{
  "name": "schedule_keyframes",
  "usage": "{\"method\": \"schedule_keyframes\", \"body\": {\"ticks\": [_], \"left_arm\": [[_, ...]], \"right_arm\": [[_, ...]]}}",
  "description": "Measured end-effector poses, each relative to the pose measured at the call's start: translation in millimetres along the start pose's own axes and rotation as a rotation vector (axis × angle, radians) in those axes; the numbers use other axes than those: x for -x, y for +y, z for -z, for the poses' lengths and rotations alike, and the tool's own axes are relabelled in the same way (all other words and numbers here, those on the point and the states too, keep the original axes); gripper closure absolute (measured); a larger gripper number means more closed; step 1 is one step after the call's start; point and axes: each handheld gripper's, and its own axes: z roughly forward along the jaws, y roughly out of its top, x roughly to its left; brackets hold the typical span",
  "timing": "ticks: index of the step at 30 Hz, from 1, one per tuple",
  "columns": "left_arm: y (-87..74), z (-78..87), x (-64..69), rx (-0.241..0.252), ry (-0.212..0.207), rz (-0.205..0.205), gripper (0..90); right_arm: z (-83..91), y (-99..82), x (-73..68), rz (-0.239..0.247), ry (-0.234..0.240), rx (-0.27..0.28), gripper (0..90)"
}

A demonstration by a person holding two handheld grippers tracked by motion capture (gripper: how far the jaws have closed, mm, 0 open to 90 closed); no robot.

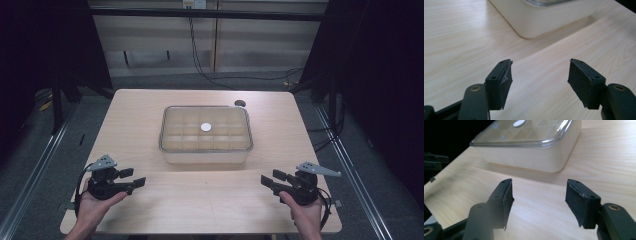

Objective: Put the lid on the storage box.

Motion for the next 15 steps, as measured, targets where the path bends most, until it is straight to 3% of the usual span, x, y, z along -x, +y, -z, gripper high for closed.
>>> {"method": "schedule_keyframes", "body": {"ticks": [9,11,12,13,15], "left_arm": [[-23.2,4.0,10.5,-0.020,-0.002,0.007,34.9],[-26.9,4.0,12.9,-0.012,0.021,0.011,34.4],[-26.9,3.7,14.0,-0.018,0.038,-0.012,33.1],[-26.7,3.2,14.6,-0.020,0.054,-0.020,33.1],[-26.1,1.7,14.5,-0.015,0.021,0.006,31.4]], "right_arm": [[11.3,-21.3,4.8,-0.015,-0.044,0.015,37.7],[12.7,-23.6,6.1,-0.025,-0.051,0.019,36.3],[14.1,-24.2,6.1,-0.003,-0.086,0.013,34.7],[14.1,-24.2,6.1,-0.003,-0.086,0.013,34.7],[12.0,-27.4,8.4,-0.002,-0.103,-0.003,31.8]]}}
